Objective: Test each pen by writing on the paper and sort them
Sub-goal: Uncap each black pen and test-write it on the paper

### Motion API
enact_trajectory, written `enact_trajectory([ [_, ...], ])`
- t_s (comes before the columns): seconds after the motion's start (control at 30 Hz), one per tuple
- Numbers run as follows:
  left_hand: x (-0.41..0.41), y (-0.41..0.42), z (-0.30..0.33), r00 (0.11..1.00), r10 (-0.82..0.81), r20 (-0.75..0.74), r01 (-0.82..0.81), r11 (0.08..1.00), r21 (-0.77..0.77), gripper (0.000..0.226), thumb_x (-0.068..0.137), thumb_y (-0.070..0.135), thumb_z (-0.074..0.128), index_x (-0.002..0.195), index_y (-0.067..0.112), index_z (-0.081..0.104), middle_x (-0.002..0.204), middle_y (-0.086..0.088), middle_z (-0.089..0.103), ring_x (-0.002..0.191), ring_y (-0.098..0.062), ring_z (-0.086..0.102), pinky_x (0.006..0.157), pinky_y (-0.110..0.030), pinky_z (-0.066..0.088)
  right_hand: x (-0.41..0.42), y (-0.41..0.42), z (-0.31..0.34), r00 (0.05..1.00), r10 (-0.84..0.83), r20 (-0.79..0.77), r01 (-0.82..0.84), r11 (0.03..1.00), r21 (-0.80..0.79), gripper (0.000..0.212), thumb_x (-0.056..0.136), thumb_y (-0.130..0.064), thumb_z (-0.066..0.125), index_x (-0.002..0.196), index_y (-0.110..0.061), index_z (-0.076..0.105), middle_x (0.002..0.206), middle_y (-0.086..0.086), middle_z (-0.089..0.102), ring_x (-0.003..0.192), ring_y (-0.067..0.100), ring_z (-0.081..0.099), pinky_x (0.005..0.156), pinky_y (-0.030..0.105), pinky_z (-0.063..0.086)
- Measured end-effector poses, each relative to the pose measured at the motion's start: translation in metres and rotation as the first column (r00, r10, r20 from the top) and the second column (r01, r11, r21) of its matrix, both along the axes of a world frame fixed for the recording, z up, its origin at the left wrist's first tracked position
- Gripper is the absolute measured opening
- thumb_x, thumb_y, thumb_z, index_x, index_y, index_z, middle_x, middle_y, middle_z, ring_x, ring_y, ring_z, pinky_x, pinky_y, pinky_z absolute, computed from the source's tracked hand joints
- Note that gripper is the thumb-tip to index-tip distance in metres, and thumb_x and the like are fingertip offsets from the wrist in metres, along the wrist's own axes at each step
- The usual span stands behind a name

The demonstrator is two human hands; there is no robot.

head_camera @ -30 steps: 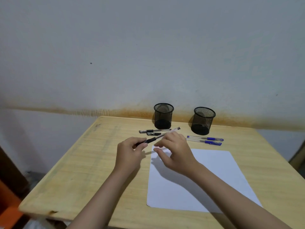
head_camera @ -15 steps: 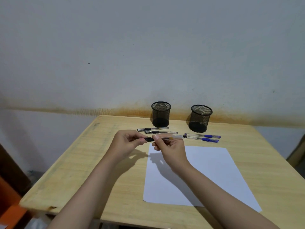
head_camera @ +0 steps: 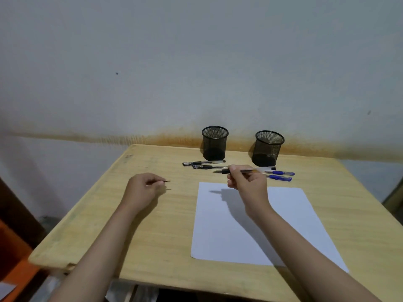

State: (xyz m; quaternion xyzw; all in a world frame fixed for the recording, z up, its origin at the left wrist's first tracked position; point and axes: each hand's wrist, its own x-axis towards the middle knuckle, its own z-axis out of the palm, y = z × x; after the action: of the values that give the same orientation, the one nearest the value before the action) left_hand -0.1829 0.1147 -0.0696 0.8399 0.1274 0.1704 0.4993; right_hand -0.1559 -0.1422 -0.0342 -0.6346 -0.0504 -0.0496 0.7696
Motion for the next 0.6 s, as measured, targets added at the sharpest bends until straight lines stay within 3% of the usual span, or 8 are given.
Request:
enact_trajectory([
  [0.1,0.006,0.001,-0.015,0.999,0.026,-0.037,-0.013,0.956,0.294,0.008,0.079,0.017,0.072,0.081,0.024,0.074,0.091,0.006,0.067,0.098,-0.019,0.061,0.087,-0.037,0.047,0.001,-0.002,-0.005,1.000,0.007,0.015,-0.006,0.998,-0.058,0.009,0.084,-0.007,0.068,0.084,-0.016,0.070,0.070,0.002,0.068,0.061,0.008,0.062,0.060,0.019,0.053],
  [0.17,0.007,0.000,-0.021,0.997,0.041,-0.060,-0.014,0.921,0.390,0.011,0.081,0.022,0.070,0.089,0.025,0.075,0.102,0.006,0.065,0.106,-0.019,0.055,0.091,-0.040,0.042,0.001,-0.002,-0.007,1.000,0.012,0.015,-0.011,0.998,-0.063,0.011,0.084,-0.005,0.068,0.086,-0.016,0.070,0.071,0.002,0.068,0.062,0.009,0.062,0.059,0.018,0.053],
  [0.3,0.009,-0.001,-0.026,0.995,0.061,-0.077,-0.020,0.896,0.443,0.016,0.087,0.026,0.062,0.098,0.026,0.074,0.113,0.004,0.061,0.114,-0.022,0.049,0.092,-0.041,0.037,0.006,0.000,-0.011,1.000,0.018,-0.002,-0.018,0.995,-0.095,0.009,0.084,-0.006,0.068,0.086,-0.014,0.070,0.072,0.003,0.068,0.059,0.008,0.061,0.059,0.020,0.052],
  [0.4,0.005,-0.011,-0.024,0.999,0.053,-0.009,-0.044,0.896,0.442,0.023,0.089,0.029,0.057,0.108,0.025,0.069,0.118,0.001,0.059,0.116,-0.025,0.048,0.096,-0.043,0.038,0.013,0.001,-0.015,1.000,0.014,-0.019,-0.016,0.992,-0.124,0.007,0.084,-0.008,0.069,0.086,-0.015,0.070,0.071,0.004,0.068,0.056,0.008,0.060,0.060,0.024,0.053],
  [0.5,-0.004,-0.038,-0.016,0.991,-0.126,0.044,0.097,0.909,0.406,0.041,0.084,0.038,0.052,0.118,0.020,0.063,0.123,0.001,0.055,0.116,-0.019,0.047,0.098,-0.041,0.042,0.023,0.005,-0.018,0.999,0.011,-0.043,-0.017,0.992,-0.127,0.003,0.084,-0.009,0.069,0.083,-0.012,0.069,0.069,0.006,0.067,0.055,0.011,0.062,0.060,0.026,0.055],
  [0.6,-0.010,-0.071,-0.013,0.944,-0.328,-0.025,0.307,0.850,0.428,0.048,0.085,0.041,0.051,0.129,0.022,0.053,0.135,0.005,0.046,0.126,-0.013,0.040,0.101,-0.027,0.035,0.035,0.013,-0.023,0.996,0.035,-0.088,-0.047,0.990,-0.131,0.010,0.083,-0.005,0.068,0.075,-0.008,0.064,0.069,0.009,0.066,0.057,0.014,0.065,0.061,0.026,0.057],
])
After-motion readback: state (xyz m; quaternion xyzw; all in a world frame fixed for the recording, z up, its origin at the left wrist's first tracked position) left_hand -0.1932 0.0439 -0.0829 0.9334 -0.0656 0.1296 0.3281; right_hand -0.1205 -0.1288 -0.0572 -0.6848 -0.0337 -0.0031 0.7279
